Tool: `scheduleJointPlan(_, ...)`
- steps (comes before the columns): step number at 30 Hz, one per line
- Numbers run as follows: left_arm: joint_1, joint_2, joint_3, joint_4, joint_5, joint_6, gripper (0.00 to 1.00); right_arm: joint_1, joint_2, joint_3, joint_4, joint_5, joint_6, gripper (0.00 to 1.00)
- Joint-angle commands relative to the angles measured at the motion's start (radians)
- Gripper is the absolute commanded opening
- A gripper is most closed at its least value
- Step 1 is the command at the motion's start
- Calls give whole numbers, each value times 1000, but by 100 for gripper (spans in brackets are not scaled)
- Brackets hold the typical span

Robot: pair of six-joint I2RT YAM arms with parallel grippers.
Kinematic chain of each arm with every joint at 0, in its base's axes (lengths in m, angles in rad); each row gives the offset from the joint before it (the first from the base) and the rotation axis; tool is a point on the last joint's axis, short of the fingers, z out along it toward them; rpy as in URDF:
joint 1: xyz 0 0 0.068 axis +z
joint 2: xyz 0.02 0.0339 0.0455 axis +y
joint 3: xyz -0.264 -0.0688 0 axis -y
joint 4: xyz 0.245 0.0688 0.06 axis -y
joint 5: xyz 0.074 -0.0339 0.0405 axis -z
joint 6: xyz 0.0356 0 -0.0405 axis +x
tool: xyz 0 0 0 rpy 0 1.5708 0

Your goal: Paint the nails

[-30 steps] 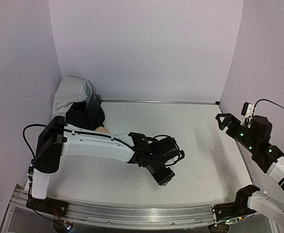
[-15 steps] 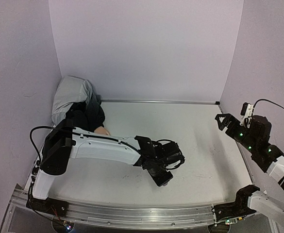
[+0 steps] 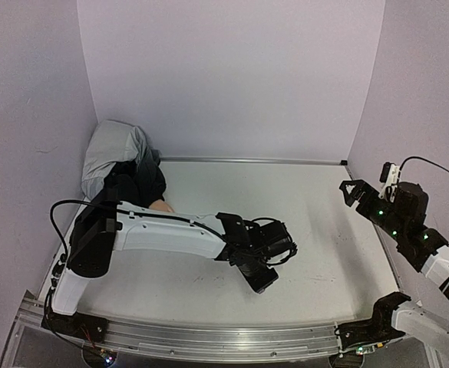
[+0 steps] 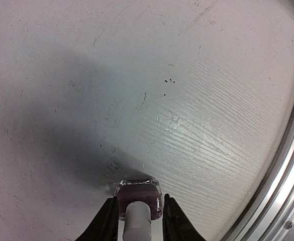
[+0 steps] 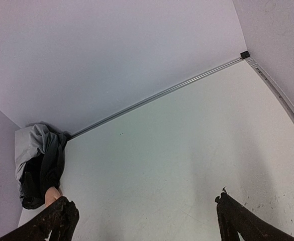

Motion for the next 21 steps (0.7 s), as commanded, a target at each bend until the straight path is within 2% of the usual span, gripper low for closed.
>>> scheduleJointPlan(1, -6, 9, 36, -4, -8, 7, 29, 8, -10, 42, 35, -3, -17, 98)
scheduleJointPlan(3, -6, 10, 34, -3, -10, 7, 38, 8, -8, 40, 35, -1, -20, 98)
scheduleJointPlan(5, -7, 10, 30, -4, -13, 7, 40, 8, -6, 38, 35, 0, -20, 98)
scheduleJointPlan(14, -6, 4, 15, -8, -24, 6, 25, 8, 2, 36, 34, -1, -18, 98)
scheduleJointPlan(21, -8, 1, 3, -11, -23, 4, 21, 8, 6, 30, 35, 1, -15, 98)
